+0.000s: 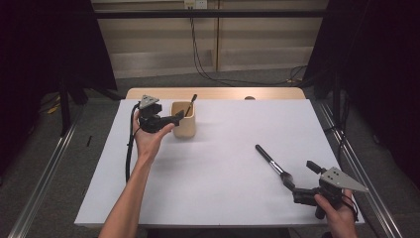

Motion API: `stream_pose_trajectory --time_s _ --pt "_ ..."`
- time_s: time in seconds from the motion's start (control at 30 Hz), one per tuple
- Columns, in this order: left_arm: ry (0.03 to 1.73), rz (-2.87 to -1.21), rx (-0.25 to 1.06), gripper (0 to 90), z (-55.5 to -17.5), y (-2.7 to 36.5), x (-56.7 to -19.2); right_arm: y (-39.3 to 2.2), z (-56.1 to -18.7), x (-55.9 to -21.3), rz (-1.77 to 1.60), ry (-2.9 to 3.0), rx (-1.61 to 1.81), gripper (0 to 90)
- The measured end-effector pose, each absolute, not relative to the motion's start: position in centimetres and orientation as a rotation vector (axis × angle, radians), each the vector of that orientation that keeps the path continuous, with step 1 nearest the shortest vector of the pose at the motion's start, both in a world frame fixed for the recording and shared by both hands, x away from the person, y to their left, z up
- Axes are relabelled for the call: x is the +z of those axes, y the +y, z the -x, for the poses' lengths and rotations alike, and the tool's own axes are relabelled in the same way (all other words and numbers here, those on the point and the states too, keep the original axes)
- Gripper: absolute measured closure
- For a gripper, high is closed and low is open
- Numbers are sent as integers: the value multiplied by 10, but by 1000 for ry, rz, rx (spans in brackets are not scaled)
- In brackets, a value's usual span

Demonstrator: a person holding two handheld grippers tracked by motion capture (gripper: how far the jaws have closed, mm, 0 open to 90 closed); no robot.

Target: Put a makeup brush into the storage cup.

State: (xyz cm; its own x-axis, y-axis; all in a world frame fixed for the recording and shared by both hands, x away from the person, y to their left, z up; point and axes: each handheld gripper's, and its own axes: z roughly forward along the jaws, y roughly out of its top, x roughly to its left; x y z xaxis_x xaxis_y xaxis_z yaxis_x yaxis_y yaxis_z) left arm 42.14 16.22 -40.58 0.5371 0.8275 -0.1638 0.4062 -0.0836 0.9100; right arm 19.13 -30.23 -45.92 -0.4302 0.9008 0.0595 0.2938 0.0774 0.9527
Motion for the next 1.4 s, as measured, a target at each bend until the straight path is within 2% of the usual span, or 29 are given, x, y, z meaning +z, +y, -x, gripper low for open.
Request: stream_pose_trajectory --time_s 0.07,0.43,0.6,0.93,1.03,1.1,1.4 --pt "987 -1709 491 23 -417 164 -405 -302 -191 -459 -1184 1788 1366 0" --pt "972 -1700 542 43 -398 174 -403 -302 -191 -459 -1183 1788 1366 0" --pt "956 -1696 510 48 -390 184 -402 -302 -191 -459 -1182 1787 1367 0" --pt "920 -1629 586 46 -366 202 -409 -301 -191 -459 -1185 1786 1364 0" --pt "918 -1621 665 46 -358 205 -409 -301 -191 -459 -1185 1786 1363 0" --pt "921 -1593 632 47 -354 208 -410 -301 -191 -459 -1185 1786 1362 0" --pt "920 -1627 664 51 -330 219 -409 -302 -190 -459 -1185 1783 1362 0"
